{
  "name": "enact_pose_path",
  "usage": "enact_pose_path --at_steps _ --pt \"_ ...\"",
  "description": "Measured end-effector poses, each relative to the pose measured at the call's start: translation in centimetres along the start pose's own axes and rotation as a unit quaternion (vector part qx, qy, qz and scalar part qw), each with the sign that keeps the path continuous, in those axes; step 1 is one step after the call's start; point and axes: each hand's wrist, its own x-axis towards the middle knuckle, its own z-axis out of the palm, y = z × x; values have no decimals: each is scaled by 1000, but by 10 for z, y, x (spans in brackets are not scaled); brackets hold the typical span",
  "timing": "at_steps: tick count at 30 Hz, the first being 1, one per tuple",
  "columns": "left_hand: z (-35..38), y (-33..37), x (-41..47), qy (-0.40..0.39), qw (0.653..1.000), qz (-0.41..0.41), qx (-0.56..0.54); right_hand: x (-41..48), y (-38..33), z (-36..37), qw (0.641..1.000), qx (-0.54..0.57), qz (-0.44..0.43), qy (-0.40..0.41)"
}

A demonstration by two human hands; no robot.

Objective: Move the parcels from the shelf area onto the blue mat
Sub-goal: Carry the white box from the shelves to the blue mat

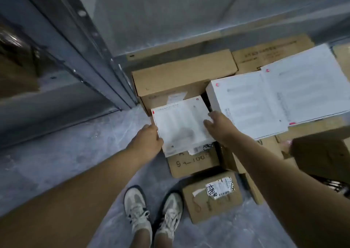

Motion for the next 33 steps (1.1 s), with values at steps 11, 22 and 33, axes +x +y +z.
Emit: enact_pose_path --at_steps 11,22,33 --pt "69 -43 126 37 982 -117 -145 130 38 84 993 -61 88 49" --pt "67 -45 65 179 869 -229 -401 81 17 96 971 150 152 111" --pt "-82 -10 -128 236 843 -150 -459 -113 -104 -10 959 275 6 70"
